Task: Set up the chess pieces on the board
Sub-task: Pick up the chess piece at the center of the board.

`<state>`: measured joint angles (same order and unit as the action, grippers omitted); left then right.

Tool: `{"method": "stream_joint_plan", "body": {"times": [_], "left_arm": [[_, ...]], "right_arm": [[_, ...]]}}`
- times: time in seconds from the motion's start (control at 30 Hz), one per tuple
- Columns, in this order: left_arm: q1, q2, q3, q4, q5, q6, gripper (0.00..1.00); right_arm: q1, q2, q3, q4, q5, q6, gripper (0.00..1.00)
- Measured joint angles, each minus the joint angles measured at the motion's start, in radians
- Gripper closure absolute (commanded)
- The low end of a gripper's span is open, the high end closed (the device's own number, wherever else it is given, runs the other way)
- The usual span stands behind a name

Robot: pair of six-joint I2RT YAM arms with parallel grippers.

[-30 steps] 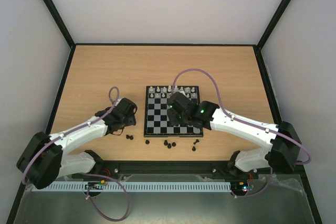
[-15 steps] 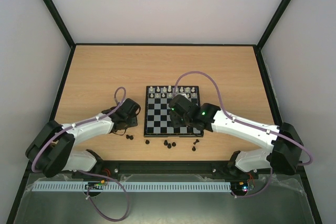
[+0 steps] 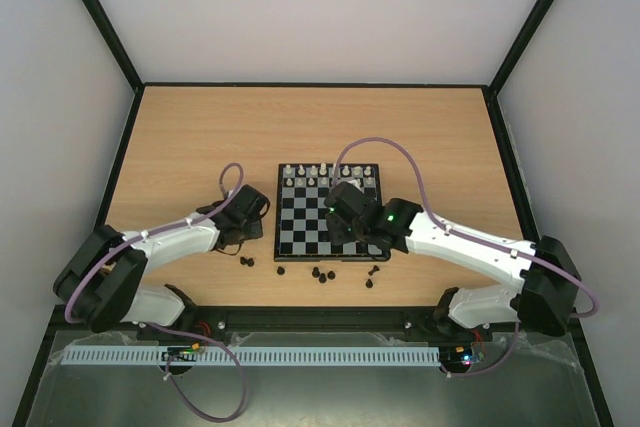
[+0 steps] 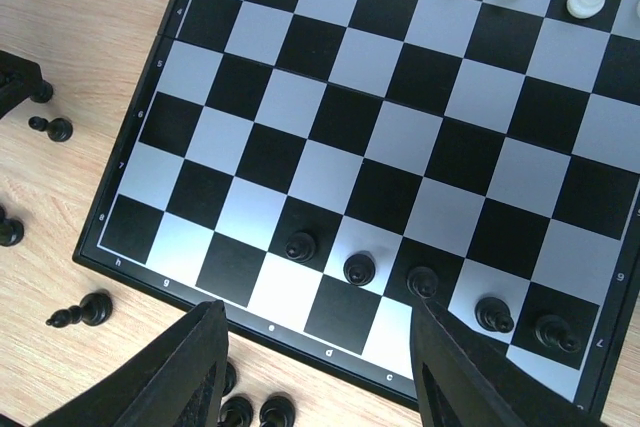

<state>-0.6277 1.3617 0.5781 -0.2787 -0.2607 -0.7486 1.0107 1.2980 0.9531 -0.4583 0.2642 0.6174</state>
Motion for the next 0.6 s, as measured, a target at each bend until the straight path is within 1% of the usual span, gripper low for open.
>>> {"method": "stream_joint_plan", "body": {"times": [0.17, 0.4, 0.5, 0.6], "left_arm": [[0.000, -0.008, 0.027, -0.040, -0.010, 0.002, 0.98], [-0.011, -0.089, 0.107, -0.126, -0.012, 0.012, 0.98], [-0.045, -0.116, 0.162, -0.159, -0.013, 0.014, 0.98], [-0.115, -0.122, 0.211, -0.177, -0.006, 0.016, 0.98]], "right_arm": [[-0.003, -0.037, -0.011, 0.000, 0.004, 0.000, 0.49], [-0.003, -0.059, -0.011, -0.004, 0.008, -0.001, 0.49], [-0.003, -0.076, -0.011, -0.015, 0.013, -0.001, 0.49], [-0.006, -0.101, -0.011, -0.027, 0.027, 0.000, 0.49]]}}
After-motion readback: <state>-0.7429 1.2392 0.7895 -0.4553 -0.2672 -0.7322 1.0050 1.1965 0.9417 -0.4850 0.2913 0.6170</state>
